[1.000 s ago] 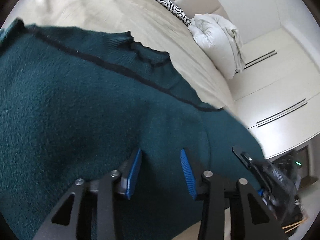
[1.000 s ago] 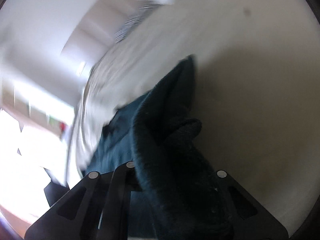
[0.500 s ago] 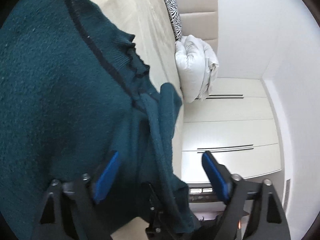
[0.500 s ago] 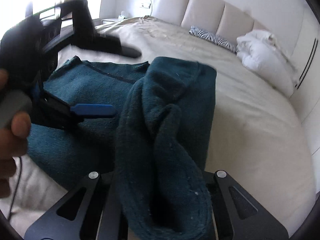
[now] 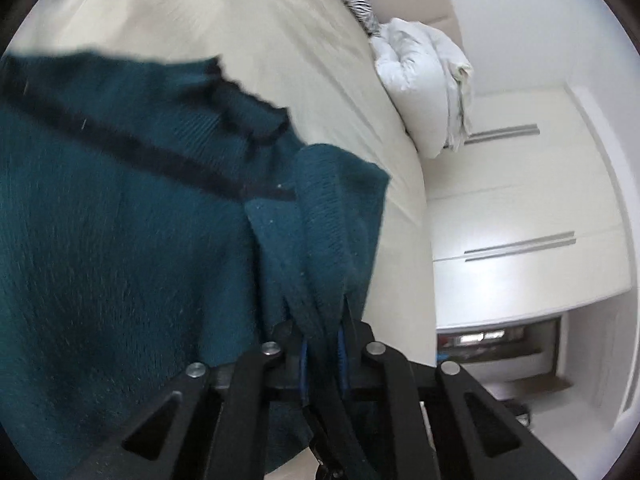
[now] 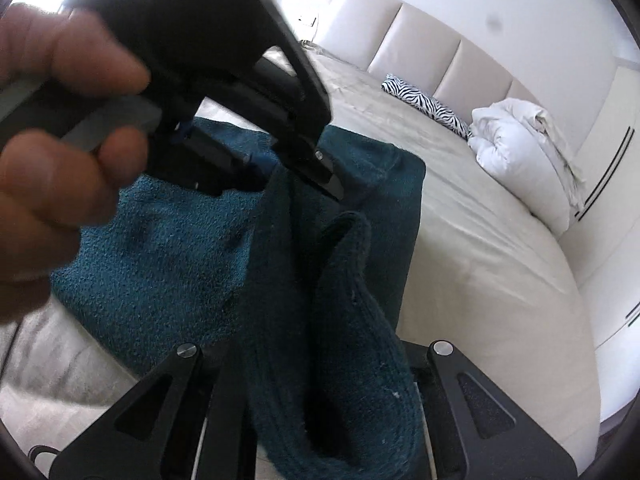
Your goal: Fold small clothes
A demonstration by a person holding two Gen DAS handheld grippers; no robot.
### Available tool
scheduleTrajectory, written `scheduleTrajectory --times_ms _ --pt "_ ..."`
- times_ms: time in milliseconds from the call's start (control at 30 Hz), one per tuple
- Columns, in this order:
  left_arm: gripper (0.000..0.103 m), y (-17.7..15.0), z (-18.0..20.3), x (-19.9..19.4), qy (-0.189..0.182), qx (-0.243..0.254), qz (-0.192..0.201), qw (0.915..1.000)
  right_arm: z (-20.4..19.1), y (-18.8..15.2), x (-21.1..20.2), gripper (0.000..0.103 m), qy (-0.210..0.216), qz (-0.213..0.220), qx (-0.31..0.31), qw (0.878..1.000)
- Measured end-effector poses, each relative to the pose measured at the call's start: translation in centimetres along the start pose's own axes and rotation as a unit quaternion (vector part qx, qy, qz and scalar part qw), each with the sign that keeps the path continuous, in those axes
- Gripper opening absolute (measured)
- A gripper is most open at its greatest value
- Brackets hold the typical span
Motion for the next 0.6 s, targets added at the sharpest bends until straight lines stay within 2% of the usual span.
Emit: scheduleTrajectory --times_ms 167,400,533,600 --pt "0.012 0.2 1.4 -1.2 0.032 0.050 -0.015 0.9981 -1.0 0.7 -1.2 0.010 -0.010 0.021 -0.020 1.000" --pt "0.012 1.6 2.8 -5.4 0.088 0.114 -0.035 0.9890 -4.9 2.6 -4.2 0.011 0.002 0.065 -0.055 0.996" --pt "0.012 2.2 1.7 -8.0 0.114 0.126 -0.042 0.9846 -7.7 3.2 -5.4 0.012 0.011 0.085 -0.081 0.993" --pt "0.012 2.3 -0.1 -9.8 0.126 0.121 -0.046 0.9836 -9.4 3.0 -6.2 0.013 0.014 0.091 -0.103 0.990"
Point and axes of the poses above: each gripper's, at about its wrist camera, not at the fingertips, and x roughly the way its jaws point, z to its right, y to its top, the point moved 2 cm from there along x, roughly the way its jaws point, and after that the axes turned 14 degrees about -y, right-handed, at the moved point
